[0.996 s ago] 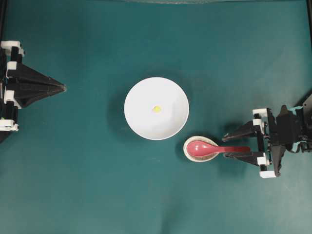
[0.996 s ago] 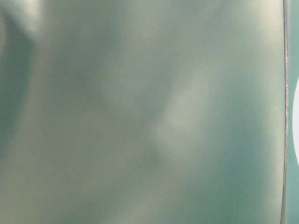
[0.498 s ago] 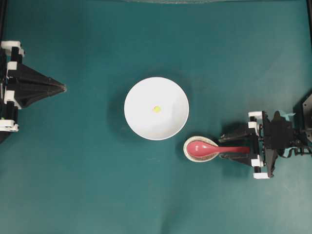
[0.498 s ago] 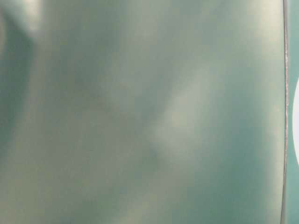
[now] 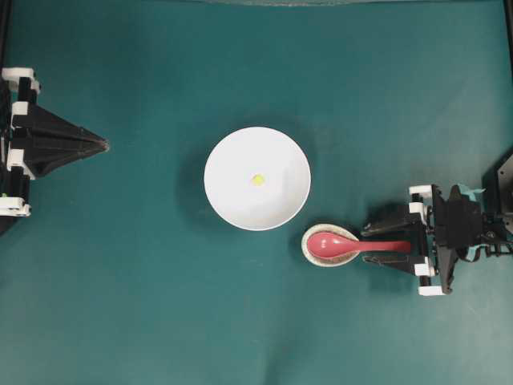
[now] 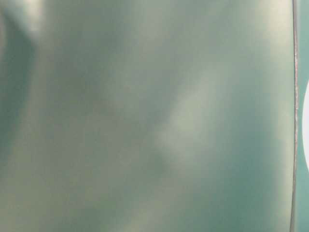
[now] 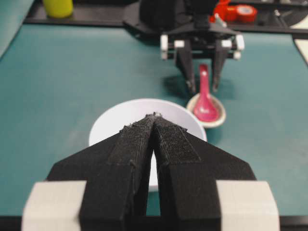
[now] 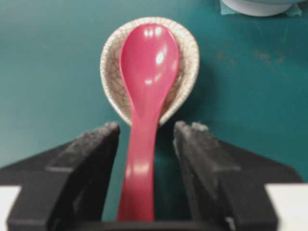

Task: Scoop the yellow hexagonal prism block from the bowl with a spoon using the right arm.
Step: 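Close the right gripper on the pink spoon handle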

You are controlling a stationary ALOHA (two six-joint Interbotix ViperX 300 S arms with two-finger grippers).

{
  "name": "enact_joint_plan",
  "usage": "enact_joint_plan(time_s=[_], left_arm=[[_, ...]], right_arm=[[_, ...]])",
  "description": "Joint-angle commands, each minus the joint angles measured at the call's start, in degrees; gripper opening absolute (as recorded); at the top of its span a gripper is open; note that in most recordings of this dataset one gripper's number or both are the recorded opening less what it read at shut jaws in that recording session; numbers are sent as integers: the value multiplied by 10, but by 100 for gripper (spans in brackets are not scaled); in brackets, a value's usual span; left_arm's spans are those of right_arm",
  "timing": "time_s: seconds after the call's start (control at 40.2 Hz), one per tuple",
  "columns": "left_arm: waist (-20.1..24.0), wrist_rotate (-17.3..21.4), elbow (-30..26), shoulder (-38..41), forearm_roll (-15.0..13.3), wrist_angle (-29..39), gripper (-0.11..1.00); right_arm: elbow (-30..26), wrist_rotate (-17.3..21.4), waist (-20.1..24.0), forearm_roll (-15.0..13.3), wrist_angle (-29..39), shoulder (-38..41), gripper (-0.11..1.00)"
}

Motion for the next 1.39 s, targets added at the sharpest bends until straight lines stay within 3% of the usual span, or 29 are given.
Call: enact_joint_plan(time_s=[0.0,0.647,0.996,1.369], left_arm=[[0,-1,-11,4,2,-3,-1],[0,-1,-11,4,2,-3,-1],[1,-1,-11,4,1,-3,-1],[1,-1,-11,4,2,-3,-1]], right_arm=[[-1,1,3,2,-1,-4,55],[-2,-2,3,1,-1,-4,55],[-3,-6,3,1,-1,-4,46],[-4,-16,3,0,-1,-4,45]])
